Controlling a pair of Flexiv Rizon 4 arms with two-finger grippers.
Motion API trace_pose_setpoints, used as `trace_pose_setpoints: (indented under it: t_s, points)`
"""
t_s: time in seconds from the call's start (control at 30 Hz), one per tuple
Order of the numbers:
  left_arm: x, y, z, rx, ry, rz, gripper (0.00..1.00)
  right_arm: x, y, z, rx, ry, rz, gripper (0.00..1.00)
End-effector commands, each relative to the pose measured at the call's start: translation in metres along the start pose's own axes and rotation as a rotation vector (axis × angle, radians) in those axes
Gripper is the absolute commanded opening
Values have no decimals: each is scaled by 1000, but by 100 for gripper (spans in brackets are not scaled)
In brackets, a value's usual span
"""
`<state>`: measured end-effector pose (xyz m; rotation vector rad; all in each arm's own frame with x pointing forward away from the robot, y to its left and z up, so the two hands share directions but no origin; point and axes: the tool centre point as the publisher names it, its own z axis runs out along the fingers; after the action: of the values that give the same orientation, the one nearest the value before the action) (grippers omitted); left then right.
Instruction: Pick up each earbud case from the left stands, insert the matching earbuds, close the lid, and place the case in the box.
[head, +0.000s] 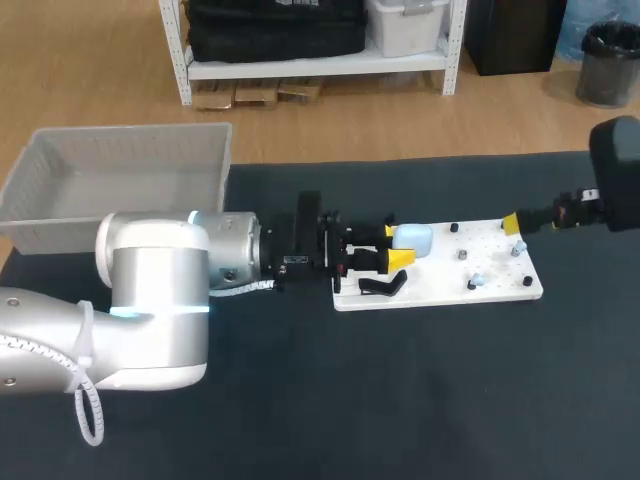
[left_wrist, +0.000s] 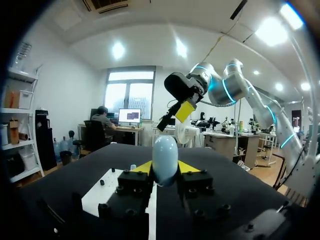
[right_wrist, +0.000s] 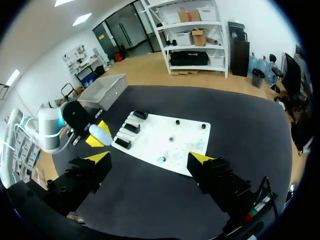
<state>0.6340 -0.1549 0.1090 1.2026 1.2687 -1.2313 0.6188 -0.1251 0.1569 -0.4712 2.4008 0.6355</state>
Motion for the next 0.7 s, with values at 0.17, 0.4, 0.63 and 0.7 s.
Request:
trace_pose_setpoints:
  t_s: [0.17,0.4,0.63,0.7]
  points:
    - [3,3,5,-2,16,-26,0,13,25,7,23,34,-25,100]
    - [5,9,10,17,10,-35,0,16,40,8,-5,31,-3,100]
    - [9,10,14,31,15,-38,0,22,54,17,-6,43,0,100]
    - [9,10,14,31,15,-38,0,23,58,20,-6,51,-2,100]
